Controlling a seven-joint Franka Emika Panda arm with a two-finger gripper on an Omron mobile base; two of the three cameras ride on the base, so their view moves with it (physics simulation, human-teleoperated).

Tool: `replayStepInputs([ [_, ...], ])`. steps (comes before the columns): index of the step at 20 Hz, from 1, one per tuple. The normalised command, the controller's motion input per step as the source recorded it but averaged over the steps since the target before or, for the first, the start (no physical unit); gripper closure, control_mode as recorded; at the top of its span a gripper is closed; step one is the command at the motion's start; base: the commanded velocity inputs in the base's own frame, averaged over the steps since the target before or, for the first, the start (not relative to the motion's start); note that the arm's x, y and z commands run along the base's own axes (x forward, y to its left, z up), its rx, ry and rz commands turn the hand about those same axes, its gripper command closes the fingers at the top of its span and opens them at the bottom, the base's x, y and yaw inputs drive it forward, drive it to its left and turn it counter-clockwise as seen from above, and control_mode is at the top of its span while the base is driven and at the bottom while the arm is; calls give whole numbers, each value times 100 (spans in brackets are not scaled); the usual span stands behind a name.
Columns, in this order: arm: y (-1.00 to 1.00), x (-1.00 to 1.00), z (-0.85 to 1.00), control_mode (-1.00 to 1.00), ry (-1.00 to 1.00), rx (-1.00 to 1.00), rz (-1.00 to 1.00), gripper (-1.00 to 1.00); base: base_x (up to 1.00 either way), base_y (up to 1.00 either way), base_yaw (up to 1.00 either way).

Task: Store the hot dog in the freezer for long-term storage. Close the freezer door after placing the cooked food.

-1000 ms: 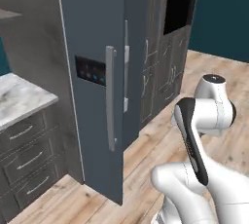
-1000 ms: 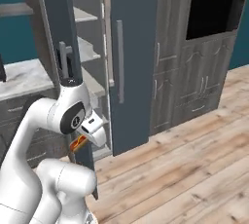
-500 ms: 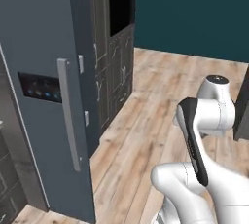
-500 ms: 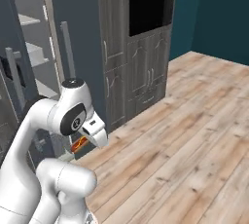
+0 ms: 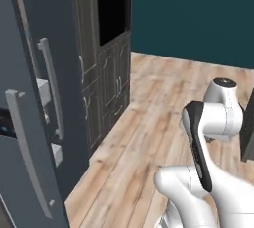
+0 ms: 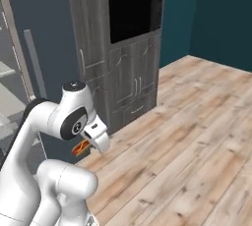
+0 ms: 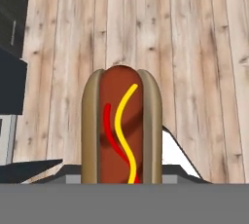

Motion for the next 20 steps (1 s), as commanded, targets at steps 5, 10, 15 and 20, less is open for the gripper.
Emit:
replayStepInputs([
  [5, 0, 0, 0, 100, 0, 0, 0, 100, 79, -55, 46],
  [10, 0, 0, 0, 100, 0, 0, 0, 100, 47, -67, 71],
  [15, 0, 0, 0, 100, 0, 0, 0, 100, 52, -34, 88],
  [20, 0, 0, 0, 100, 0, 0, 0, 100, 54, -20, 84],
])
